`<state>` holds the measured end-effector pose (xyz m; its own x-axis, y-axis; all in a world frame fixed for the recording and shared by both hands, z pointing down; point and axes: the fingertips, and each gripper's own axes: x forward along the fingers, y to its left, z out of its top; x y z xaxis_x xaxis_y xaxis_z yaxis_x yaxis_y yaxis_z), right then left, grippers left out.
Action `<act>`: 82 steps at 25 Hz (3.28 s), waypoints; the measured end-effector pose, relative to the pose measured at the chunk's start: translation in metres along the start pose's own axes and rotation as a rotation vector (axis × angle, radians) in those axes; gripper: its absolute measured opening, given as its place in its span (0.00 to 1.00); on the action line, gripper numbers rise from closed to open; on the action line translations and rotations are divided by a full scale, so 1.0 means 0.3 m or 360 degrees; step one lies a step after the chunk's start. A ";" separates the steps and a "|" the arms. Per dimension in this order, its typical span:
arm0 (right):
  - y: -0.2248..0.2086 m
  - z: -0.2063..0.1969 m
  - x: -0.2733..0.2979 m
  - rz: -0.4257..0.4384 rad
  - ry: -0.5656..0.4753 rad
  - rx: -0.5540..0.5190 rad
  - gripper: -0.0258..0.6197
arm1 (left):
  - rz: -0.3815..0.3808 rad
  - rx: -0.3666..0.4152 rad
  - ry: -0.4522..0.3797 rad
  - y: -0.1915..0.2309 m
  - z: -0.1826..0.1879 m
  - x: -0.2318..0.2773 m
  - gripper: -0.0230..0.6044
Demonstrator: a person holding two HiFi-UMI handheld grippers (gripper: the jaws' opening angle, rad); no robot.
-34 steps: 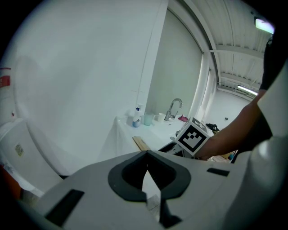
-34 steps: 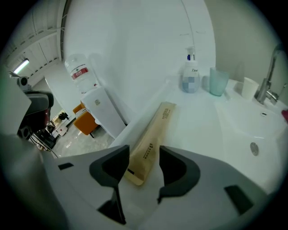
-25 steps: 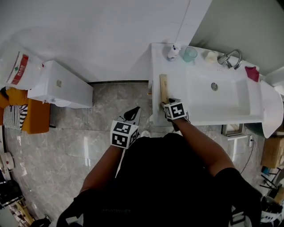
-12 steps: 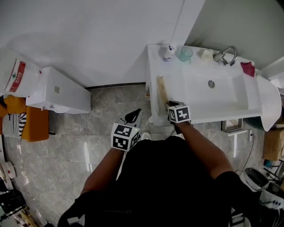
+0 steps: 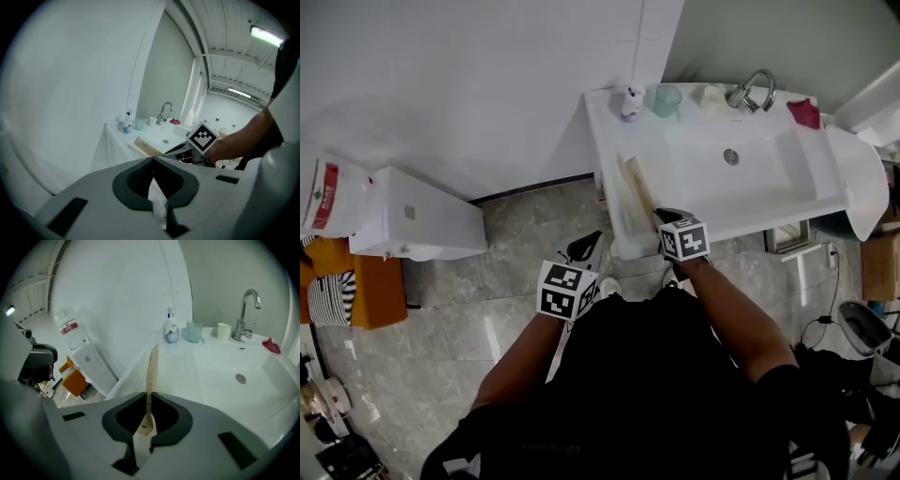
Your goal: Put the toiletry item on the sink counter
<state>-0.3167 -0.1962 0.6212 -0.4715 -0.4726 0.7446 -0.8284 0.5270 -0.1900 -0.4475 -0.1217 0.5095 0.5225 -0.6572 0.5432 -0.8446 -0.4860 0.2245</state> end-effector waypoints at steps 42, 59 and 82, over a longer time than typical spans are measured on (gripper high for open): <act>-0.445 -0.388 -1.136 -0.0080 -0.0707 0.0333 0.05 | -0.0394 0.0237 -0.0027 -1.054 0.071 0.316 0.05; -0.687 -0.845 -1.503 -0.0259 -0.0773 0.0561 0.05 | -0.0606 0.0431 0.0060 -1.633 -0.037 0.425 0.05; -1.094 -0.963 -1.552 -0.0499 -0.0742 0.0818 0.05 | -0.0832 0.0544 0.0160 -1.840 0.100 0.815 0.04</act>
<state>0.2622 0.0549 0.5218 -0.1754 -0.8556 0.4870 -0.9274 -0.0225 -0.3735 0.1500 -0.0313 0.4942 0.8286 -0.2336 0.5088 -0.3869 -0.8958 0.2187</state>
